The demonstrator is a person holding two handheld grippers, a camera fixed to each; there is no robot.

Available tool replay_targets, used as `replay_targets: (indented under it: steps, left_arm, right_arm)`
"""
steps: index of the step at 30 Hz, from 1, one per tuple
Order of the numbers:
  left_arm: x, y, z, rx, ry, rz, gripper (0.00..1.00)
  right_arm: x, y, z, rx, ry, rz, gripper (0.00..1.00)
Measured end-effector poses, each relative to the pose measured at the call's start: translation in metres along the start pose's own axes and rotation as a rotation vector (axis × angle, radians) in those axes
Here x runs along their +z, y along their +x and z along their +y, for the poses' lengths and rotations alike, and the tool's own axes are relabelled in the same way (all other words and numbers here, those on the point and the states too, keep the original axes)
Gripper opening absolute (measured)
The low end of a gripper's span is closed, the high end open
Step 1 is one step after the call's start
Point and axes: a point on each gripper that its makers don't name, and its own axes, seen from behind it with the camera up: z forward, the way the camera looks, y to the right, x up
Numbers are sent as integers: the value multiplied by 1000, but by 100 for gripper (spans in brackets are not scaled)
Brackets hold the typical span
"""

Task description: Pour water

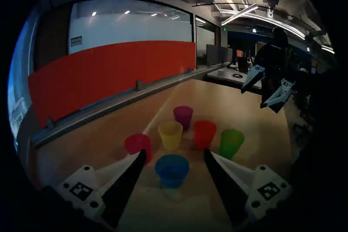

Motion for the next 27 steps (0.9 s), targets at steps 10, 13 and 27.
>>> replay_targets:
  steps: [10,13,27]
  left_arm:
    - [13,-28,6,15,-21,-50,98]
    - [16,-37,6,22,-22,-67,98]
    - [27,-73,7,29,-24,-133,98]
  right_arm:
    - [16,-29,-4,-8,11,-45,99]
    - [21,-38,-6,-9,13,-58,100]
    - [41,-74,-14,16,24,-104,99]
